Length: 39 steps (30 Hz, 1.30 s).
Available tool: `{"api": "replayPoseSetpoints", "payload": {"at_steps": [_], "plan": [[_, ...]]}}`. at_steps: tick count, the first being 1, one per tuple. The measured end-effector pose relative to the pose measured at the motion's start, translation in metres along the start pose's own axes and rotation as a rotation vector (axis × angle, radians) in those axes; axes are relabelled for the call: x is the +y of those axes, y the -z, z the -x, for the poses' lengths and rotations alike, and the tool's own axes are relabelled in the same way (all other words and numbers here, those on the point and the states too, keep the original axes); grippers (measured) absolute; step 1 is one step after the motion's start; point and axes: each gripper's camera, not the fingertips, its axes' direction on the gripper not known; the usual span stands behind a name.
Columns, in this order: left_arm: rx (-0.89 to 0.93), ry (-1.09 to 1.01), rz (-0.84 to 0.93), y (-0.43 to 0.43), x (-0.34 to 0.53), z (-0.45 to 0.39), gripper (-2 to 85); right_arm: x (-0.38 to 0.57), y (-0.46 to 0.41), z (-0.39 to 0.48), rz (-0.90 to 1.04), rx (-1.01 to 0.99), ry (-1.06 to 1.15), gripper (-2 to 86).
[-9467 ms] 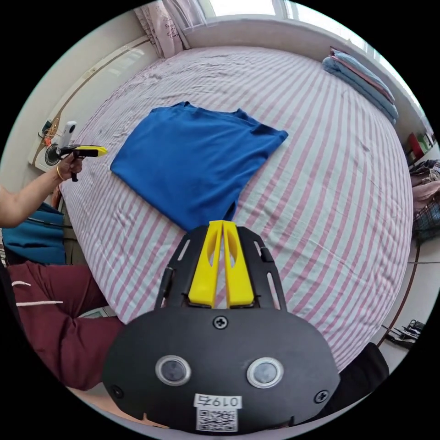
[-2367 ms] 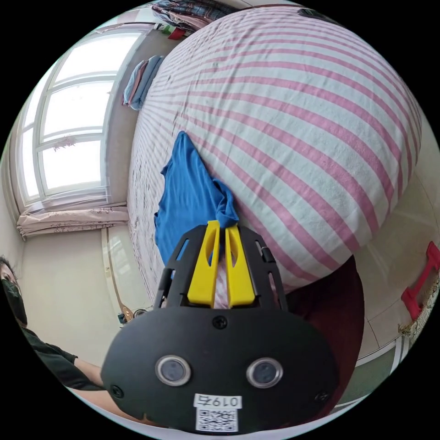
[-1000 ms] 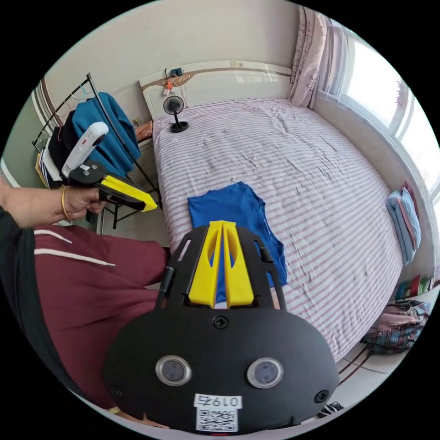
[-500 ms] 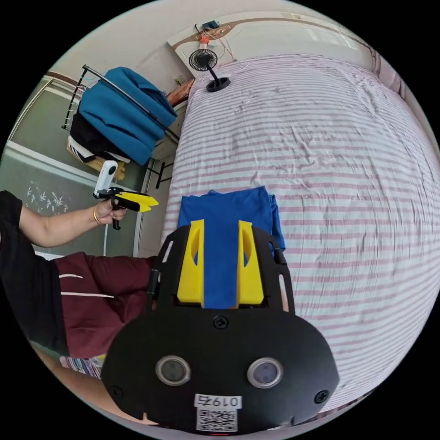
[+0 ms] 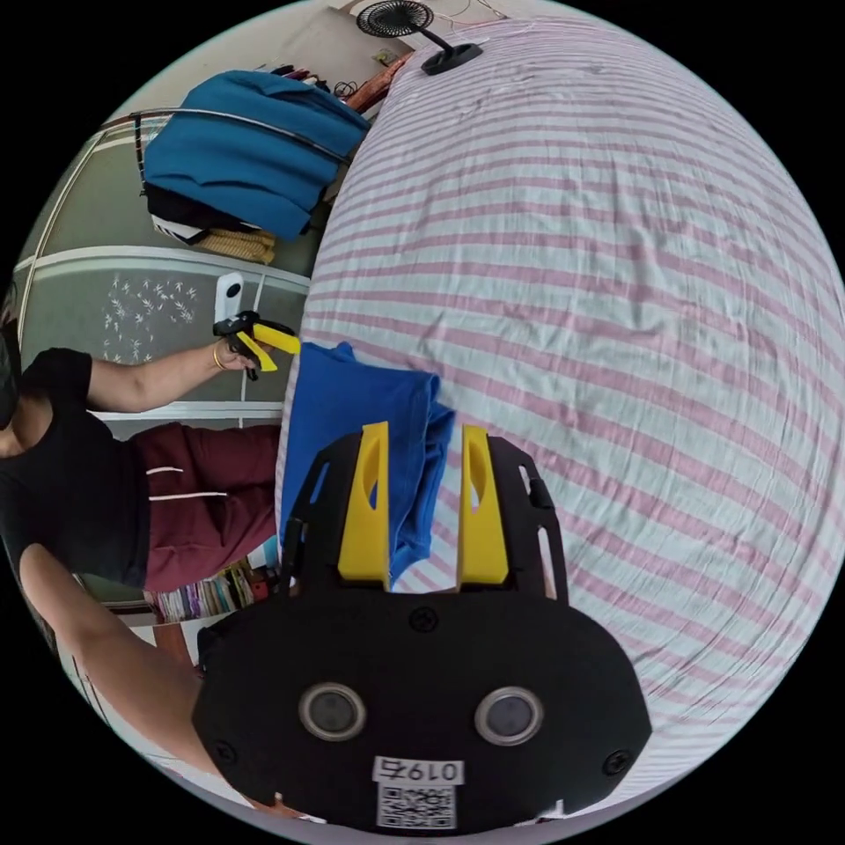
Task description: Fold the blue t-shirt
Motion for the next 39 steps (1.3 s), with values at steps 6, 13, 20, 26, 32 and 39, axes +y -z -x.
{"api": "replayPoseSetpoints", "payload": {"at_steps": [6,13,20,26,32,39], "plan": [[0.042,-0.016,0.047,-0.018,-0.017,0.024,12.1,-0.014,-0.012,-0.098,0.084,-0.108,0.003,12.3],[0.11,-0.014,0.036,-0.035,-0.03,0.048,10.9,-0.014,-0.02,-0.185,0.09,-0.223,0.009,9.7],[0.138,-0.017,0.031,-0.046,-0.037,0.065,9.2,-0.005,-0.016,-0.271,0.026,-0.291,-0.042,7.4],[0.178,-0.022,0.049,-0.062,-0.045,0.072,8.1,-0.016,-0.025,-0.315,0.085,-0.351,-0.045,8.0],[0.236,-0.002,0.037,-0.077,-0.052,0.074,4.8,-0.019,-0.024,-0.345,0.114,-0.366,-0.046,6.8],[0.26,-0.046,0.052,-0.09,-0.049,0.058,2.0,-0.013,-0.01,-0.359,0.091,-0.332,-0.046,2.9]]}}
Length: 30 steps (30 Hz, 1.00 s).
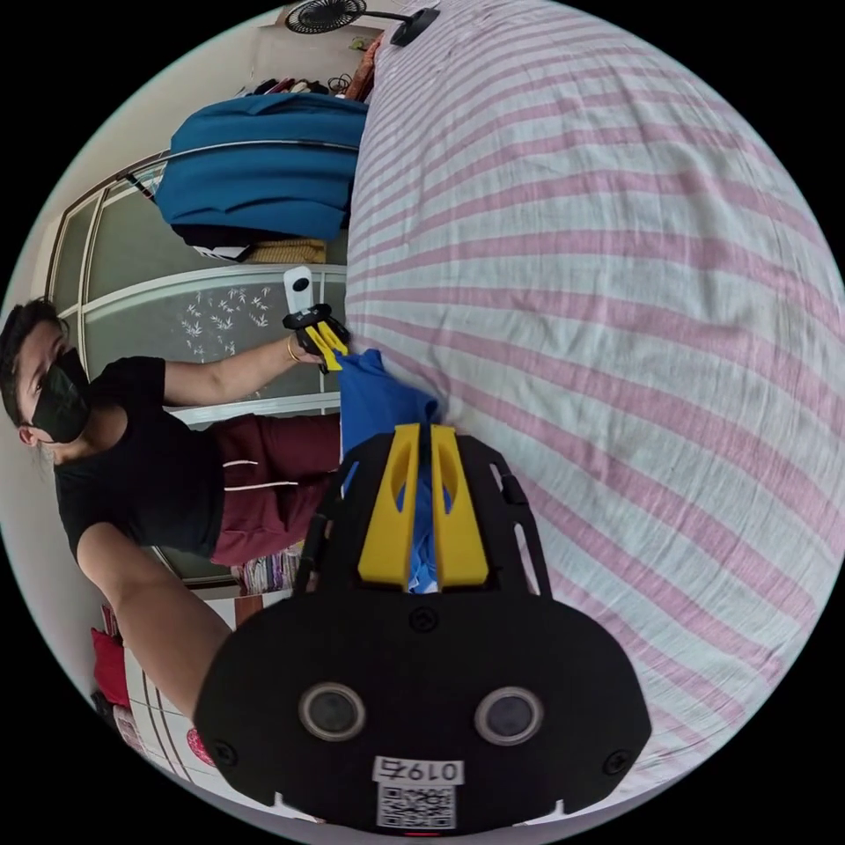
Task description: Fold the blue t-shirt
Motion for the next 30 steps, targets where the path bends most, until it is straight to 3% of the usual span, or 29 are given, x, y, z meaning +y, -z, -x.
{"api": "replayPoseSetpoints", "payload": {"at_steps": [4,14,23,30], "plan": [[-0.017,-0.001,-0.007,-0.013,0.008,-0.011,1.9,0.0,-0.003,-0.006,0.047,0.016,-0.039,6.2],[-0.044,-0.072,-0.047,-0.047,0.035,-0.056,1.1,0.019,0.004,0.018,-0.015,0.038,0.056,-0.4],[-0.136,-0.317,-0.018,-0.087,0.071,-0.179,0.9,0.091,0.019,0.116,-0.096,0.085,0.28,-0.8],[-0.139,-0.474,0.135,-0.161,0.124,-0.295,0.7,0.18,-0.005,0.206,-0.08,0.123,0.363,-0.8]]}}
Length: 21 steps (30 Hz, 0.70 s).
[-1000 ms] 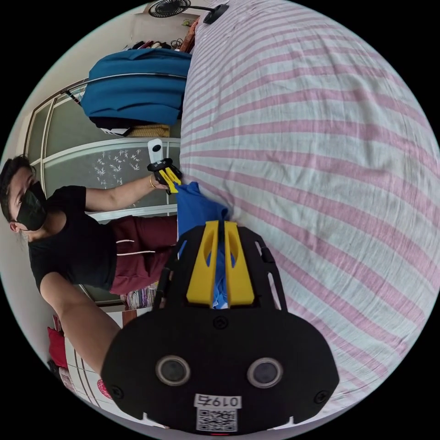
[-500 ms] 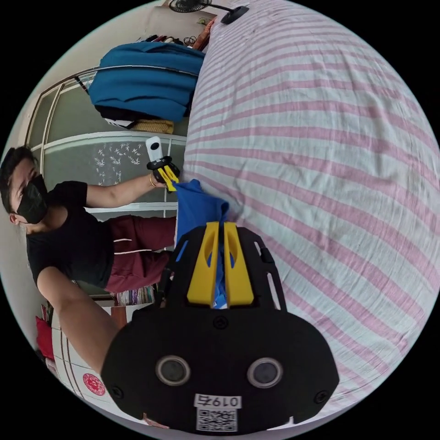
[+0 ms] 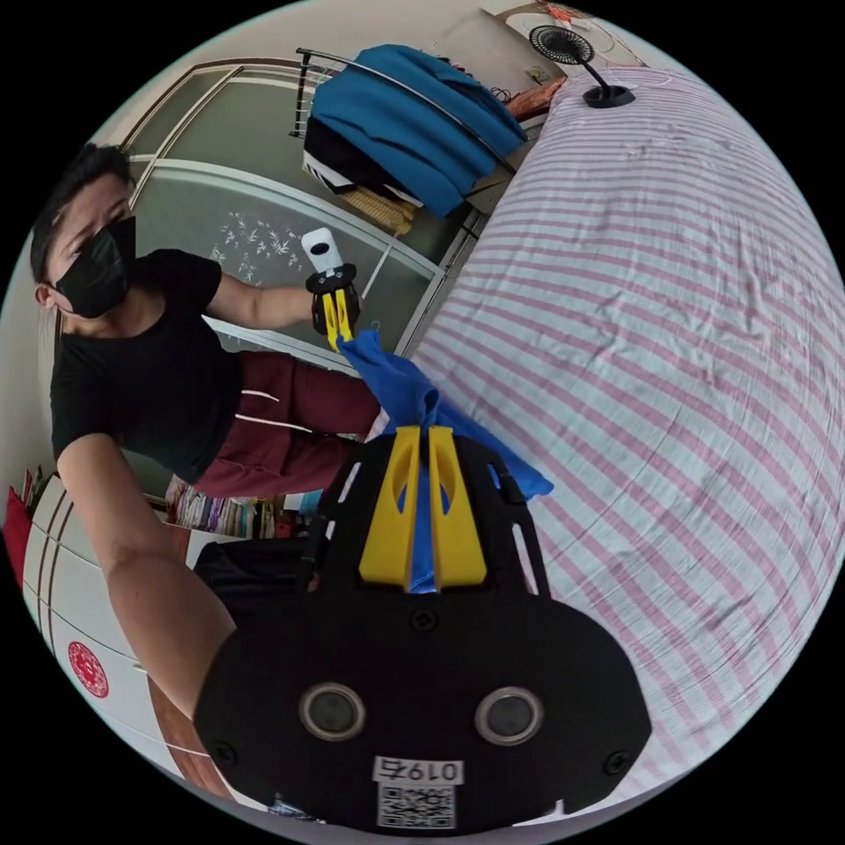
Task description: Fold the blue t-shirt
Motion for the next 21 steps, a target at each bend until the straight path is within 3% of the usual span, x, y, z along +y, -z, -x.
{"api": "replayPoseSetpoints", "payload": {"at_steps": [10,21], "plan": [[0.022,-0.06,0.193,-0.122,0.01,-0.146,0.7,0.083,-0.057,0.12,0.049,0.028,-0.028,-0.8],[-0.134,-0.074,0.328,-0.222,0.026,-0.233,0.7,0.126,-0.113,0.226,0.003,0.174,-0.014,-0.1]]}}
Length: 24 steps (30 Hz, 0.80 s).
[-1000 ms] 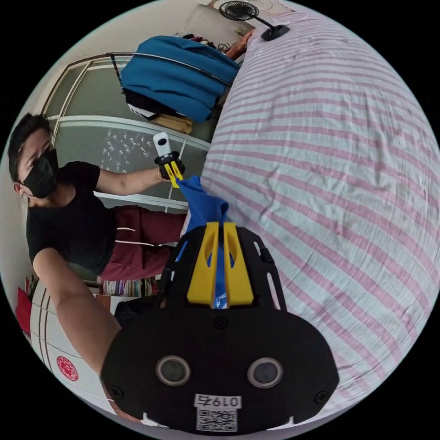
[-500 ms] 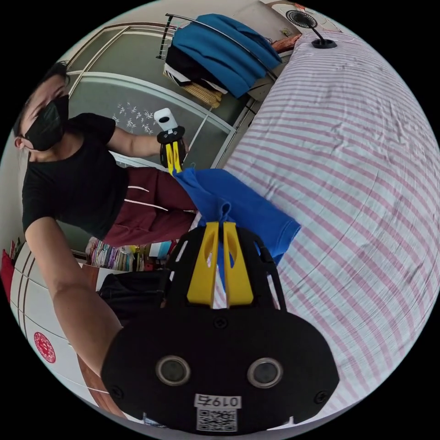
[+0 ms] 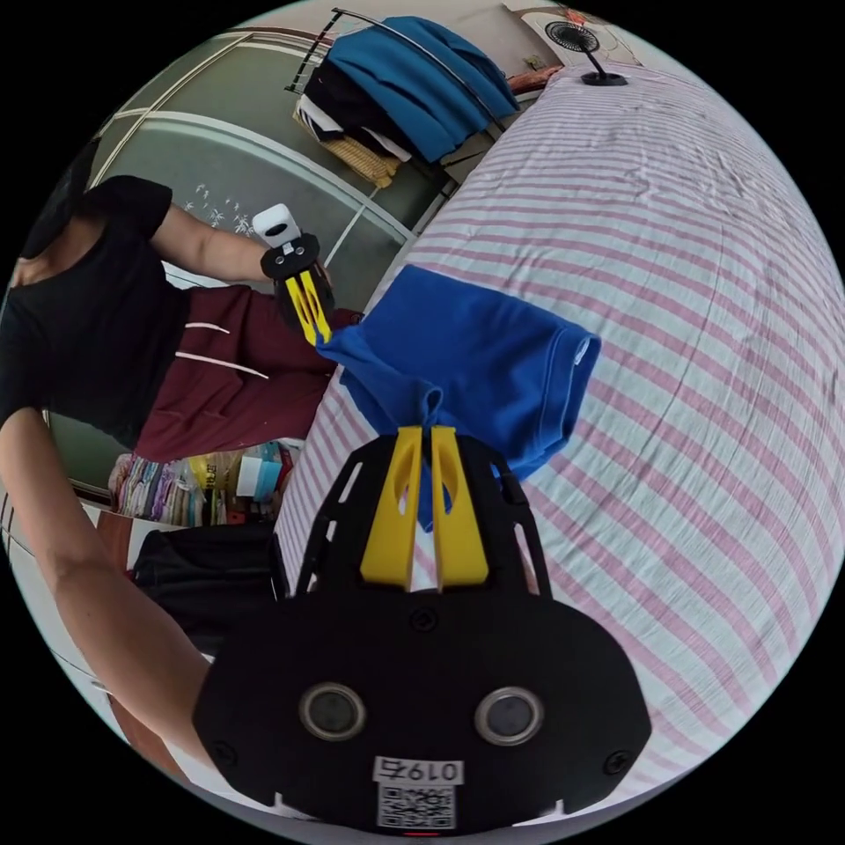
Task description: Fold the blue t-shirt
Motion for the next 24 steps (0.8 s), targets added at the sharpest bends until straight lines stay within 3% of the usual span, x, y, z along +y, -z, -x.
{"api": "replayPoseSetpoints", "payload": {"at_steps": [12,24], "plan": [[-0.203,-0.114,0.12,-0.045,-0.032,-0.106,1.2,0.014,-0.006,0.131,0.071,0.113,0.012,4.7],[-0.257,-0.161,0.226,-0.073,-0.054,-0.173,1.0,0.04,0.004,0.272,0.116,0.161,-0.074,7.8]]}}
